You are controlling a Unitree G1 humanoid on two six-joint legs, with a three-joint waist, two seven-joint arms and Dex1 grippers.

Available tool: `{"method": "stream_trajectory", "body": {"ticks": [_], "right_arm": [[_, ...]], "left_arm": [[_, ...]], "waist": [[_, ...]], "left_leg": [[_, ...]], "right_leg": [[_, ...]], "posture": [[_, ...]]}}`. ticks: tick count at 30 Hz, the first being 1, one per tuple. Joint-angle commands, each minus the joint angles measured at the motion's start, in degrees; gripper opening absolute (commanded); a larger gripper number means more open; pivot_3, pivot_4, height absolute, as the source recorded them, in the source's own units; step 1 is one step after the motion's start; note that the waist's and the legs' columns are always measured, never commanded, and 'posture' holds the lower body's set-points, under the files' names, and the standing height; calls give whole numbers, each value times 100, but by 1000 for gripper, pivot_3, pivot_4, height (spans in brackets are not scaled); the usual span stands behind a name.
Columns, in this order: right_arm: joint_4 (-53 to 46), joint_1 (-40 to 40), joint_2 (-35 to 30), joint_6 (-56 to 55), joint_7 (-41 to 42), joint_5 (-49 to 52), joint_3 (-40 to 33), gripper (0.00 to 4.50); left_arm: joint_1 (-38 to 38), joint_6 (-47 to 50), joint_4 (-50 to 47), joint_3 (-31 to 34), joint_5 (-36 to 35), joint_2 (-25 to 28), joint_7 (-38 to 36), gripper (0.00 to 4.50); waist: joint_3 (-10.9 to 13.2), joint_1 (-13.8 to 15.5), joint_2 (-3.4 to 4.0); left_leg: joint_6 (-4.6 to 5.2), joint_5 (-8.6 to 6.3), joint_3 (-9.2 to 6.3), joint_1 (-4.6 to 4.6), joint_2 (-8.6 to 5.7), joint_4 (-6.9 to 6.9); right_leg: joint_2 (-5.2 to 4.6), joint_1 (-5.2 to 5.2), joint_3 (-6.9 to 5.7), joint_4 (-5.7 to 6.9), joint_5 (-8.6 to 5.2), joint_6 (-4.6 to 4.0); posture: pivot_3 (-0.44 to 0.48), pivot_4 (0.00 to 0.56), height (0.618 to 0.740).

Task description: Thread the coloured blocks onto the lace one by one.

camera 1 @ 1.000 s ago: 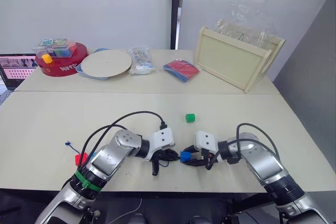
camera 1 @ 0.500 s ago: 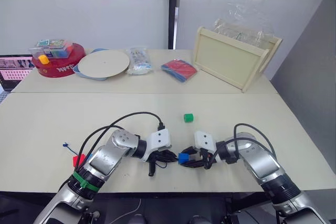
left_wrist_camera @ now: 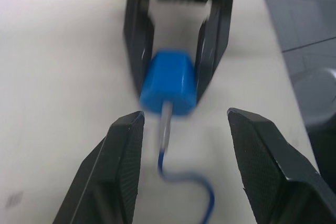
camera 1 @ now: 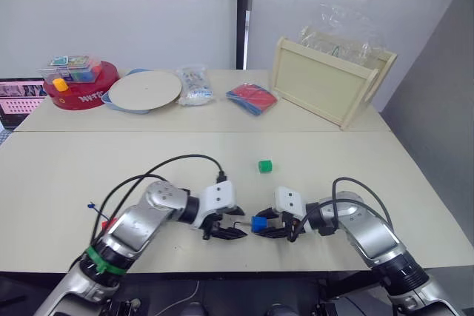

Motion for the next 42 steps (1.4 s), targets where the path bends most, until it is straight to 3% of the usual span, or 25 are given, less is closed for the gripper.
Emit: {"method": "stream_trajectory", "body": {"ticks": [1,7,13,21,30,42], "right_arm": [[-5,151,-170,169,-53,16,-68,1289],[-32,198,-232,228,-123,92,-73,1289],[-64,200,-256,275,-172,135,-80,1289],[-268,268,-293,416,-265,182,-130,1289],[-321,278,-349,481,-325,217,-142,1289],[-460,343,-316,592,-513,270,-128,1289]], "left_arm": [[256,147,-394,302,-177,179,117,2683],[598,397,-619,368,-317,159,352,2683],[559,701,-566,333,-524,-296,712,2683],[661,617,-187,-127,-70,-505,1258,2683],[498,300,-20,-158,-250,-645,1010,0],[-51,-51,457,-439,-94,-867,741,0]], "waist": [[0,40,-1],[0,107,-1],[0,122,-1],[-1,146,-2],[-1,156,-2],[-1,150,-2]], "left_leg": [[0,0,0,-1,-1,1],[0,-1,1,-3,-1,2],[0,-1,1,-5,-1,2],[0,-1,1,-3,-3,2],[0,-1,1,-2,-5,2],[0,-1,0,-4,-6,3]], "right_leg": [[-1,0,0,-2,0,0],[-3,0,0,-6,0,1],[-3,0,-1,-7,0,0],[-4,3,-1,-8,0,1],[-6,9,-3,-16,0,2],[-6,8,-4,-16,1,2]], "posture": [[0,150,740],[0,150,740],[0,150,740],[0,150,740],[0,150,740],[0,150,740]]}}
